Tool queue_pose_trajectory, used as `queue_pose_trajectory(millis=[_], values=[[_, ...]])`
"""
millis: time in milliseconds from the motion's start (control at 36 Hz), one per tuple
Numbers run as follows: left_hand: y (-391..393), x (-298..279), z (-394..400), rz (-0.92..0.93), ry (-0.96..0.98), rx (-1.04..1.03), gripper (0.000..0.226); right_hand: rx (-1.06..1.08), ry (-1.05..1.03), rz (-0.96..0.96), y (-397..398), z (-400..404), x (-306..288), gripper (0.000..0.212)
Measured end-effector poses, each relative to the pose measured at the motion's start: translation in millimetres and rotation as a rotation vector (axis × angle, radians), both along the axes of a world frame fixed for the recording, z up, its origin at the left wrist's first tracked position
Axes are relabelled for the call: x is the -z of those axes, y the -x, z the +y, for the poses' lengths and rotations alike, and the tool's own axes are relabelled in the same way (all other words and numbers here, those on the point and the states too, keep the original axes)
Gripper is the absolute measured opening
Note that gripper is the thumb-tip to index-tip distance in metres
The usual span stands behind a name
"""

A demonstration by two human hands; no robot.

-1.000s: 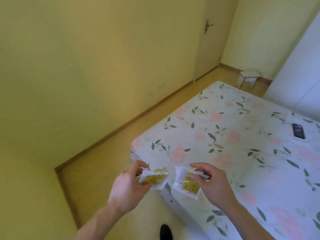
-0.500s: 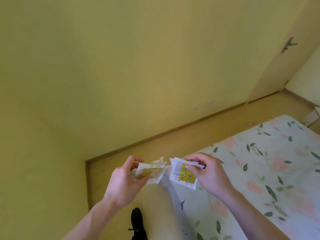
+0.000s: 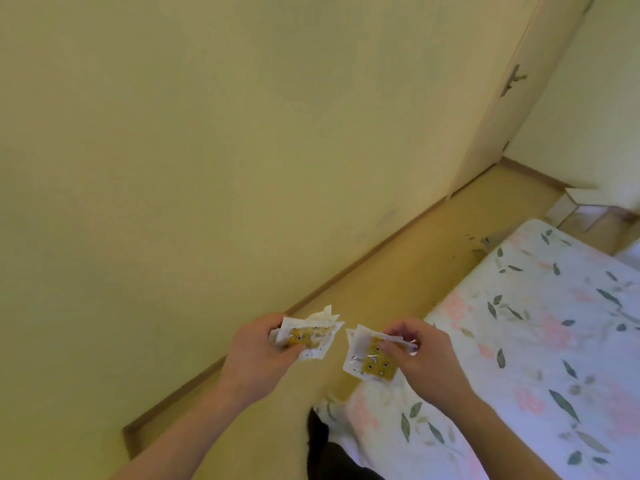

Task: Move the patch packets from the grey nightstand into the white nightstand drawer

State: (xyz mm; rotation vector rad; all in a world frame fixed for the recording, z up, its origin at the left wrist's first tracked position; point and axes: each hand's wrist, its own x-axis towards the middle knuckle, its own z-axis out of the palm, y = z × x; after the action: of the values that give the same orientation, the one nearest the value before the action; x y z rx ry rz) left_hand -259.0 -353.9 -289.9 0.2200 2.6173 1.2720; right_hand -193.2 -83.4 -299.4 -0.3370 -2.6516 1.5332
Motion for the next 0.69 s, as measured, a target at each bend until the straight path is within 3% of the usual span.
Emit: queue_pose_trajectory(millis=[250,417,695], values=[[175.1,-7.9,49.4,0.049,0.025,0.132,0.013,0.170,0.035,-0.021,139.5,33.0,15.4,0.023],[286.2,-23.7,96.8,0.117,0.002,0.246,0.042,0.269,0.066,-0.009,227.0,65.5,-1.1,0.022],[433.5,-14.1,198.1,0.088,-0.119,0.457,0.034,0.434,-0.049,0.007,338.3,141.8,-25.8,0.023]])
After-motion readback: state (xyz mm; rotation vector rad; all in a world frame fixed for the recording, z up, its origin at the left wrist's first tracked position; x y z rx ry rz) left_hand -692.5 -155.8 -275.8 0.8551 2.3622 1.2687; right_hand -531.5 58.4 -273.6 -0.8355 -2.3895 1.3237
